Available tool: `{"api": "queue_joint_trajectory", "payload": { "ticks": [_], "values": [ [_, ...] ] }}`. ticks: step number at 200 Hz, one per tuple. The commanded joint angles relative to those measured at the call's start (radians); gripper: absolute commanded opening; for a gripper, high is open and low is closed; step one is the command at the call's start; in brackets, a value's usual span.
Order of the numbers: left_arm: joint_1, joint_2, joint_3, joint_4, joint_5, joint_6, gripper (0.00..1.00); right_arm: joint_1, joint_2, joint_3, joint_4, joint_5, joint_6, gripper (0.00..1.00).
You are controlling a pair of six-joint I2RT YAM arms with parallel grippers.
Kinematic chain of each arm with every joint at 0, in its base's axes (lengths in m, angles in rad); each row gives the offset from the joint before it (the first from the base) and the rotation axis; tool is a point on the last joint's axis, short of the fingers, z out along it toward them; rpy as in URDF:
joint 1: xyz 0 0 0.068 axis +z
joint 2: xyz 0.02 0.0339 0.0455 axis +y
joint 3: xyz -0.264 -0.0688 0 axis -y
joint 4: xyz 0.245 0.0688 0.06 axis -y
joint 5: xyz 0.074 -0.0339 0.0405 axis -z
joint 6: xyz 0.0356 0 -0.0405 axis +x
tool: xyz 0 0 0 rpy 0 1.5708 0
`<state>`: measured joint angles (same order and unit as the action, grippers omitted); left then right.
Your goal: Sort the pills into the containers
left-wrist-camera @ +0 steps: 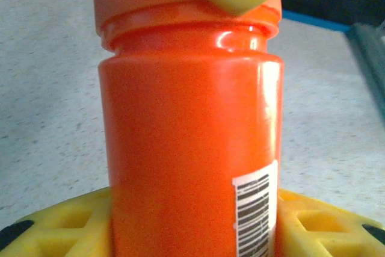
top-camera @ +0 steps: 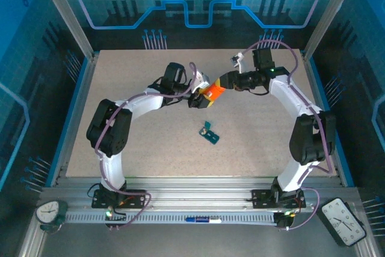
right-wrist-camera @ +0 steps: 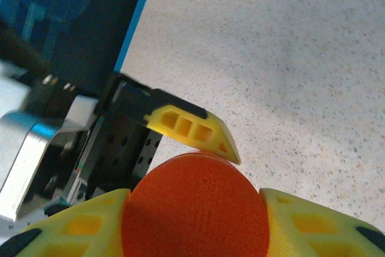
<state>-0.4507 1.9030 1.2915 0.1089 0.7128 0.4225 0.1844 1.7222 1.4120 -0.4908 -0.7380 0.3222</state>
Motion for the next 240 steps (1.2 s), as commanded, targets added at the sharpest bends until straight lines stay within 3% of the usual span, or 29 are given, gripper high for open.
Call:
{"api": "queue_joint_trajectory", "payload": {
  "ticks": [1, 45, 96, 167, 212, 240],
  "values": [
    [-0.063, -0.100, -0.024, 0.338, -0.111, 0.066, 0.00, 0.048, -0.004, -0.076, 0.103, 0.093, 0.171, 0.36],
    [-0.079, -0.083, -0.040, 0.431, -0.158, 0.013, 0.00, 0.092, -0.020, -0.161, 0.225, 0.168, 0.257, 0.35],
    [-0.080, -0.076, -0.034, 0.421, -0.161, 0.004, 0.00, 0.113, -0.017, -0.149, 0.224, 0.209, 0.278, 0.41],
    [-0.058, -0.058, -0.030, 0.400, -0.126, -0.038, 0.00, 0.064, -0.023, -0.023, 0.184, 0.144, 0.244, 0.63],
    [-0.019, -0.048, -0.023, 0.405, -0.072, -0.096, 0.00, -0.003, -0.087, 0.039, 0.145, 0.057, 0.185, 0.84],
    [0.001, -0.052, -0.024, 0.398, -0.019, -0.117, 0.00, -0.036, -0.133, 0.049, 0.111, -0.028, 0.114, 0.89]
  ]
}}
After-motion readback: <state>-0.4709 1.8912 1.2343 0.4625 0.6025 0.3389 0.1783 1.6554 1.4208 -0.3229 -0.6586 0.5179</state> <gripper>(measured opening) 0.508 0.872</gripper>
